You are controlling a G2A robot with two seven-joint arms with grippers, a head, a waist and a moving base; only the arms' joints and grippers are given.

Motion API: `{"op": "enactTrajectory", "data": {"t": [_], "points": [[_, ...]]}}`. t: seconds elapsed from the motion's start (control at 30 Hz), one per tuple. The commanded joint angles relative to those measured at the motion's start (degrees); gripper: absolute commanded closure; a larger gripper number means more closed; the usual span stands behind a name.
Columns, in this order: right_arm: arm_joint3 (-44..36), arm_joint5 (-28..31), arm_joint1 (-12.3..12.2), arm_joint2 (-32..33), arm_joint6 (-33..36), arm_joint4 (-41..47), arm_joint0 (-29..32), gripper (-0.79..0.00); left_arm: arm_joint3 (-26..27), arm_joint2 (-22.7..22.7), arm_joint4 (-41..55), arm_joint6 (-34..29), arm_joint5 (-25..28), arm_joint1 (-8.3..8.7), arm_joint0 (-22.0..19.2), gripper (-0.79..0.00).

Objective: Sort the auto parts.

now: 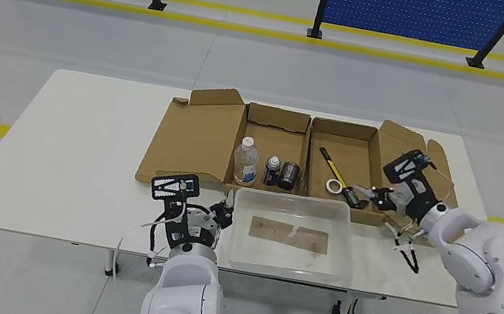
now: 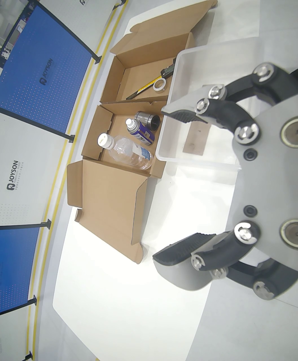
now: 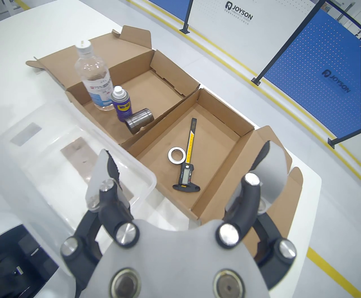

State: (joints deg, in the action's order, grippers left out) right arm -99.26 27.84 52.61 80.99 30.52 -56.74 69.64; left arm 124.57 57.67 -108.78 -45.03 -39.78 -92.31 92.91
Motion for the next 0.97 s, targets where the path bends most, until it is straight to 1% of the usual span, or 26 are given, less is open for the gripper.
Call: {"op": "enactTrajectory", "data": {"t": [0.0,0.13,0.23,0.93], "points": [[-2.8,-0.1,-0.2,2.2,-0.6,0.9,3.9,-0.785,0.0,0.0,0.0,0.0,0.0,0.00,0.0,-0.785],[-5.9,0.3,-0.6,5.5,-1.2,2.7,8.8,-0.785,0.0,0.0,0.0,0.0,0.0,0.00,0.0,-0.785],[-8.1,1.2,-0.8,7.2,-0.2,3.6,10.6,-0.785,0.0,0.0,0.0,0.0,0.0,0.00,0.0,-0.785],[-8.1,1.2,-0.8,7.2,-0.2,3.6,10.6,-0.784,0.0,0.0,0.0,0.0,0.0,0.00,0.0,-0.784]]}}
